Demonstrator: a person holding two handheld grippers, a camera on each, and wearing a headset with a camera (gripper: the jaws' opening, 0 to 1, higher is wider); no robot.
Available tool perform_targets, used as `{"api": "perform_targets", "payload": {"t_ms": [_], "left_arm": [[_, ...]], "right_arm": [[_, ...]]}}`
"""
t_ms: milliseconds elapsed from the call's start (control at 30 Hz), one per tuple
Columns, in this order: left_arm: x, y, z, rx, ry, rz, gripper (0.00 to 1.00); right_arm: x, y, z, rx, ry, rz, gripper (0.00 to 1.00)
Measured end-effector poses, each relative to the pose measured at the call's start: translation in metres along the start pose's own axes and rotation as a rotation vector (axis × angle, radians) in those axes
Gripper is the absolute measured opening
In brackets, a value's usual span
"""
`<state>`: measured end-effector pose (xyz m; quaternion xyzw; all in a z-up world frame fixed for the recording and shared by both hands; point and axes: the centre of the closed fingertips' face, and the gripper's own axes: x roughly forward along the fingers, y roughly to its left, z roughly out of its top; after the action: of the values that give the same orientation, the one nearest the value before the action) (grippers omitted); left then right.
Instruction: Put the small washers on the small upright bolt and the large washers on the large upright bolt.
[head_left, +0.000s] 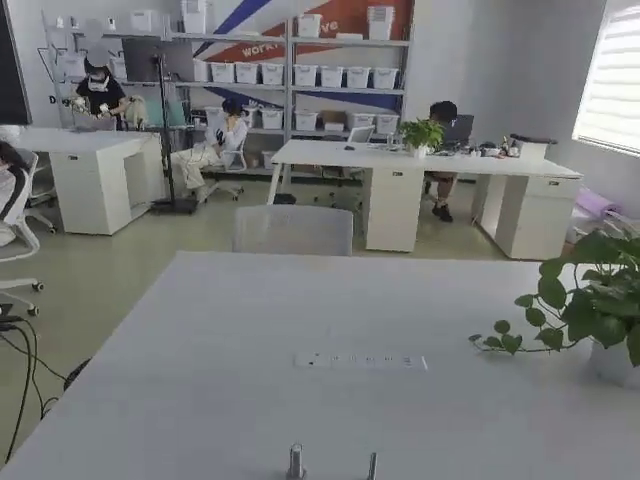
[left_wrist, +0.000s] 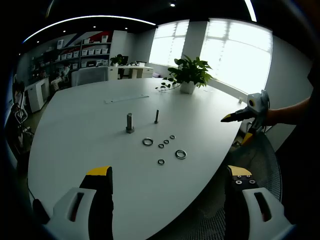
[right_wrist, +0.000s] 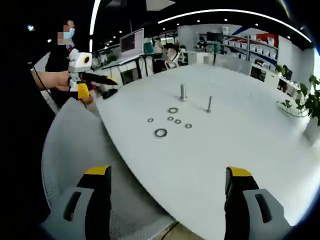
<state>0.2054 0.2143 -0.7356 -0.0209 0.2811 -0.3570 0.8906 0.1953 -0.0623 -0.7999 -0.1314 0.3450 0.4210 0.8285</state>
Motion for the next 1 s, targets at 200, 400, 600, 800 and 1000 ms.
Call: {"api": "perform_targets", "payload": {"t_ms": [200, 400, 600, 800, 1000], "left_arm": [[-0.003, 0.008, 0.018, -0.031, -0.058, 0.015, 0.91], [0.004, 0.021, 0.013, 0.011, -0.010, 0.034, 0.92], [0.009, 0.025, -0.002, 0.073, 0.045, 0.035, 0.93], [0.011, 0.018, -0.014, 0.148, 0.101, 0.029, 0.94], [0.014, 0.016, -0.019, 0.111, 0.099, 0.015, 0.90]], "right_arm": [[0.006, -0.011, 0.007, 0.030, -0.010, 0.017, 0.95], [0.012, -0.024, 0.026, 0.033, -0.034, 0.021, 0.95], [0.027, -0.022, 0.037, 0.003, -0.023, 0.051, 0.94], [0.041, -0.016, 0.048, -0.059, 0.004, 0.101, 0.88], [0.049, -0.019, 0.062, -0.084, 0.021, 0.122, 0.82]]}}
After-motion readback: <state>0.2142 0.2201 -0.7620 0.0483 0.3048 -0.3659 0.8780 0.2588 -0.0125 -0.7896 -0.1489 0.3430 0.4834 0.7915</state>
